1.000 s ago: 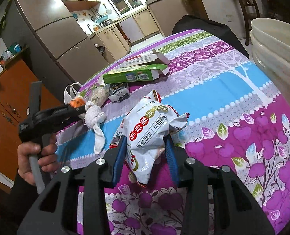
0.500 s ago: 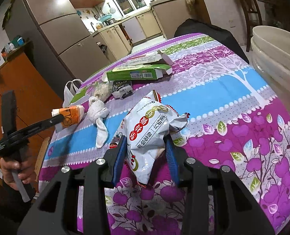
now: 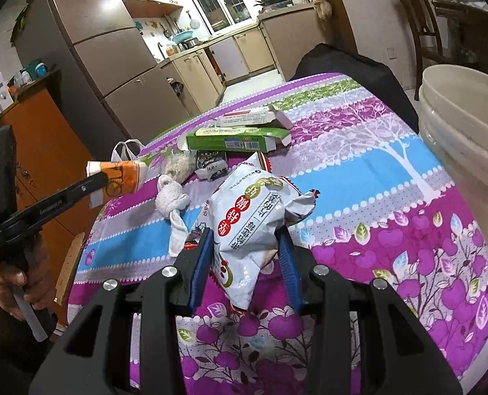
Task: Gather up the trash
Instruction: 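Carry the snack bag and orange bottle over the bucket and open both tools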
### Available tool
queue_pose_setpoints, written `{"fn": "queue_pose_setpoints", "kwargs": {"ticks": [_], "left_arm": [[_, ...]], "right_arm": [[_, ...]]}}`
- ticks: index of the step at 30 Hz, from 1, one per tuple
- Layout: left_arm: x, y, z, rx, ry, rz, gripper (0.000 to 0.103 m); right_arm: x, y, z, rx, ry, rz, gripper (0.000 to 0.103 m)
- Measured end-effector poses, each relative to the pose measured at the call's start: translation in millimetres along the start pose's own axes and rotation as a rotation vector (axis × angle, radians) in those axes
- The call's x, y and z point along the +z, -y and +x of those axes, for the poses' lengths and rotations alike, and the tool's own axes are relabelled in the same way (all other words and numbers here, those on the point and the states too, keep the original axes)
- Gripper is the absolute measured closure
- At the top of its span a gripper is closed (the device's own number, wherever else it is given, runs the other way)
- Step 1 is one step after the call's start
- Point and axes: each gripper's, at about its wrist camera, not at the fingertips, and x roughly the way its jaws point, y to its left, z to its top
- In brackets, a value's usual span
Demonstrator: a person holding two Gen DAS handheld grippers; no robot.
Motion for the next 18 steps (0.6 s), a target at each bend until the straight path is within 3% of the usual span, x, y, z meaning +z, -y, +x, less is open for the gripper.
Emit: {"fn": "queue_pose_setpoints", "kwargs": {"ticks": [11, 18], "left_arm": [[20.1, 31.0, -7.9, 0.087, 0.069, 0.089, 0.096], [36.5, 50.9, -6.2, 0.119, 0.103, 0.137, 0.096]], "right_arm": [[7.9, -6.0, -6.9, -0.015, 0.016, -0.057, 0.066], [30.8, 2.5, -21.7, -0.048, 0.068, -0.085, 0.066]]}}
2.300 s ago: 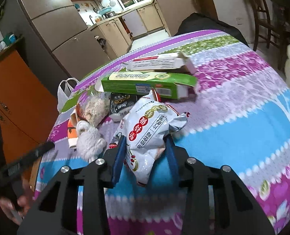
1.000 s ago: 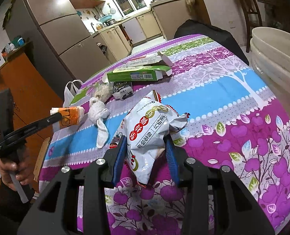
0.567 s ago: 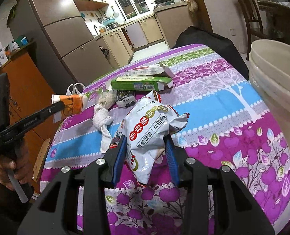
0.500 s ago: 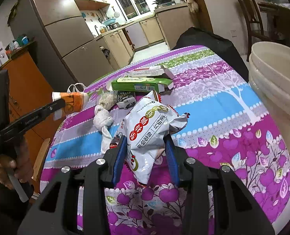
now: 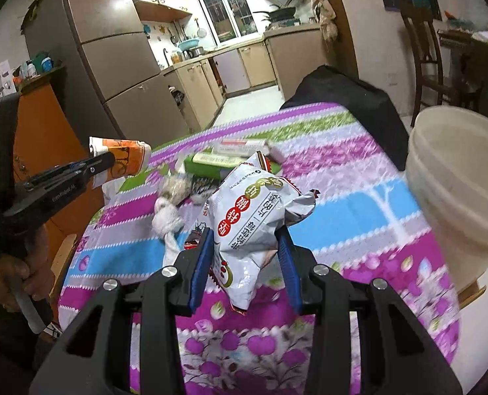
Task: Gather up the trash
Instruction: 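Carry the snack bag and orange bottle over the bucket and open both tools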
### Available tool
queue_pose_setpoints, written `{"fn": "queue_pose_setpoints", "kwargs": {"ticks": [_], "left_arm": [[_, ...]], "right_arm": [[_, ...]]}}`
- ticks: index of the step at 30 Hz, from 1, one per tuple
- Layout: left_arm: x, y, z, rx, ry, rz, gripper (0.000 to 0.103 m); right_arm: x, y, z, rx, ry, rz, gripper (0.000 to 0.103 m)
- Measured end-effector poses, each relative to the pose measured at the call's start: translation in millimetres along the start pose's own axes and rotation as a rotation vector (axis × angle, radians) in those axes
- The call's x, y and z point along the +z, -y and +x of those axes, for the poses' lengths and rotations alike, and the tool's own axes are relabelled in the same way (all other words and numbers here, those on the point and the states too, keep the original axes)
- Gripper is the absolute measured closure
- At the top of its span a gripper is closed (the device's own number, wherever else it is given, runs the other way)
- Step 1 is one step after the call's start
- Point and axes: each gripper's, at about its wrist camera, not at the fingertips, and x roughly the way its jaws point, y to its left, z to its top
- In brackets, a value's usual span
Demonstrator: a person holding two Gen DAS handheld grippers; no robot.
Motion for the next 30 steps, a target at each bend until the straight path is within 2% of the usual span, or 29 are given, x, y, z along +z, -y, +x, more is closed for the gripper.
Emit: {"fn": "queue_pose_setpoints", "kwargs": {"ticks": [6, 18, 25, 30], "left_arm": [[21.6, 19.2, 10.7, -0.010, 0.012, 0.037, 0.096], [73.9, 97.9, 29.4, -0.078, 0.065, 0.162, 0.096], [106.2, 162.6, 39.9, -0.142, 0.089, 0.251, 0.096], [125.9, 211.0, 52.3, -0.191, 0.094, 0.297, 0.096]], "right_arm": [[20.8, 14.8, -13.4, -0.034, 0.027, -0.026, 0.066], [68.2, 70.5, -50.2, -0.157, 0.060, -0.032, 0.066], [90.6, 116.8, -70.3, -0.275, 0.056, -0.005, 0.066], [97.9, 157.3, -77.6, -0.373, 0.003, 0.025, 0.066]]}}
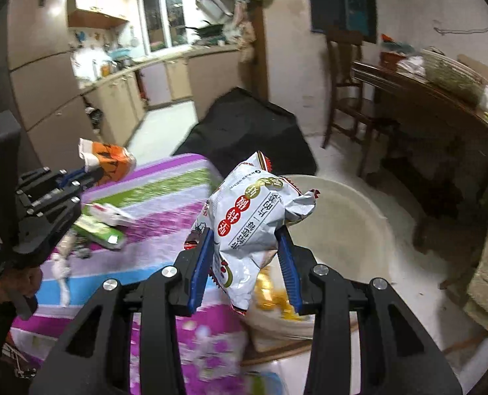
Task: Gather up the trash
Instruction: 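Carry the snack bag and orange bottle over the bucket and open both tools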
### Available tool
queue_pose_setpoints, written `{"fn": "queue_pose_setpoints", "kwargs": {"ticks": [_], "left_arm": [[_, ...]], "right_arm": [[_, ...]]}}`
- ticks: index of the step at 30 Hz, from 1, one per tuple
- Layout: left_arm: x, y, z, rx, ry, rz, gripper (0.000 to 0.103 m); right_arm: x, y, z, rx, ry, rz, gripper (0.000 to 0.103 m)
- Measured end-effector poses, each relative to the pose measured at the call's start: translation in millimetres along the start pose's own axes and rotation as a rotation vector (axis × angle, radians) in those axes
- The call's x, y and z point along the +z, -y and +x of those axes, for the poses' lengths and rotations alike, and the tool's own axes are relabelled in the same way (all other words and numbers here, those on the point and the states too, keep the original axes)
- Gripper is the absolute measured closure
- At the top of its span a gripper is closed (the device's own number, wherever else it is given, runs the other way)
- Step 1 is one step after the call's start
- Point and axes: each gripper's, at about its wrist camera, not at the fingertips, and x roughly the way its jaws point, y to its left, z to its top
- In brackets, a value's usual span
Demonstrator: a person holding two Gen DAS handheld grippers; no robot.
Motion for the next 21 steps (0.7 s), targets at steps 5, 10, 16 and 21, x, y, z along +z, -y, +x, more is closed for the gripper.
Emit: {"fn": "queue_pose_setpoints", "kwargs": {"ticks": [5, 10, 16, 21], "left_arm": [[30.3, 43.3, 23.1, -0.040, 0.009, 0.043, 0.096], [56.7, 85.6, 55.7, -0.130, -0.005, 0.075, 0.096], [88.3, 119.9, 104.4, -0.405, -0.112, 0.110, 0.096], [101.7, 137.2, 128.8, -0.514, -0.144, 0.150, 0.096]], "right_arm": [[5.6, 42.7, 11.3, -0.094, -0.076, 0.032, 0.066], [10.1, 82.3, 22.9, -0.163, -0.156, 0.053, 0.066], [17.9, 107.2, 40.8, -0.193, -0.234, 0.064, 0.066], [19.9, 102.5, 53.5, -0.197, -0.267, 0.014, 0.066]]}}
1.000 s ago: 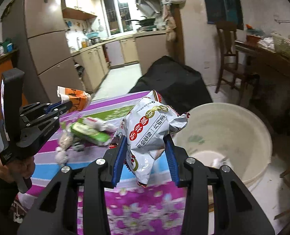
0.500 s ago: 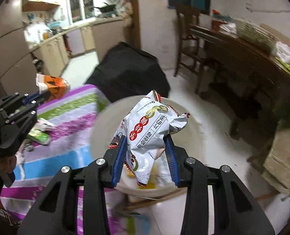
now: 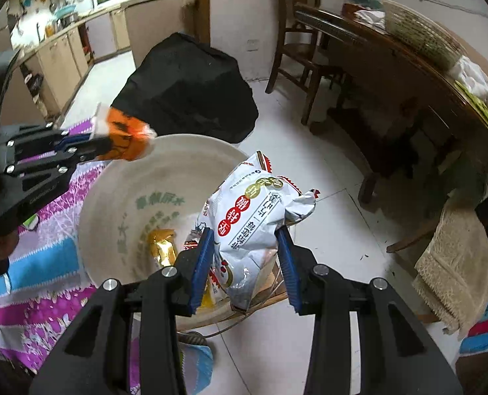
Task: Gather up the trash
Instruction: 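Carry the snack bag and orange bottle over the bucket and open both tools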
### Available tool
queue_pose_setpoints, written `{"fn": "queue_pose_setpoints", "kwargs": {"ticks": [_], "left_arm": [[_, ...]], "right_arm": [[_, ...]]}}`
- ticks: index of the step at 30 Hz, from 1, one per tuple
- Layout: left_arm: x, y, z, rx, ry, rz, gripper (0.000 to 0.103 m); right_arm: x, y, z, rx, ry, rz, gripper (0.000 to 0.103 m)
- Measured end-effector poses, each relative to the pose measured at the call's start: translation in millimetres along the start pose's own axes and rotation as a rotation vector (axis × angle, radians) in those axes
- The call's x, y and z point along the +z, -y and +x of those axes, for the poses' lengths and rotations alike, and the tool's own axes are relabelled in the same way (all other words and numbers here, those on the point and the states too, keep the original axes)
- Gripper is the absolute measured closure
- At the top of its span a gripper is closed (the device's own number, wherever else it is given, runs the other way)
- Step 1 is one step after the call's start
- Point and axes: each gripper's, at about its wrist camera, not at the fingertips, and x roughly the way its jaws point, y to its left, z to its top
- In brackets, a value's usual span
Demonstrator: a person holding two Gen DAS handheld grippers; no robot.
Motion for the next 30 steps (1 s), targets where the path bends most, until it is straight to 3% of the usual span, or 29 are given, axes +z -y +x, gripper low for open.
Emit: {"fn": "queue_pose_setpoints", "kwargs": {"ticks": [4, 10, 19, 22, 30], "left_arm": [[1.4, 8.5, 18.9, -0.064, -0.027, 0.048, 0.096], [-9.3, 9.7, 41.3, -0.078, -0.062, 0.093, 0.096], [-23.2, 0.7, 54.1, -0.014, -0.069, 0.093, 0.095], [-25.5, -5.9, 54.0, -0.016, -0.071, 0.065, 0.086], [-34.8, -21.9, 48.5, -0.013, -0.068, 0.052, 0.086]], "right_arm": [[2.9, -7.2, 10.7, 0.004, -0.019, -0.033, 0.066], [4.9, -19.7, 22.3, 0.007, -0.054, -0.096, 0.066], [17.5, -26.0, 35.4, -0.003, -0.065, -0.130, 0.064], [16.9, -22.7, 38.9, -0.009, -0.065, -0.120, 0.064], [18.9, -22.4, 41.0, -0.018, -0.062, -0.116, 0.064]]}}
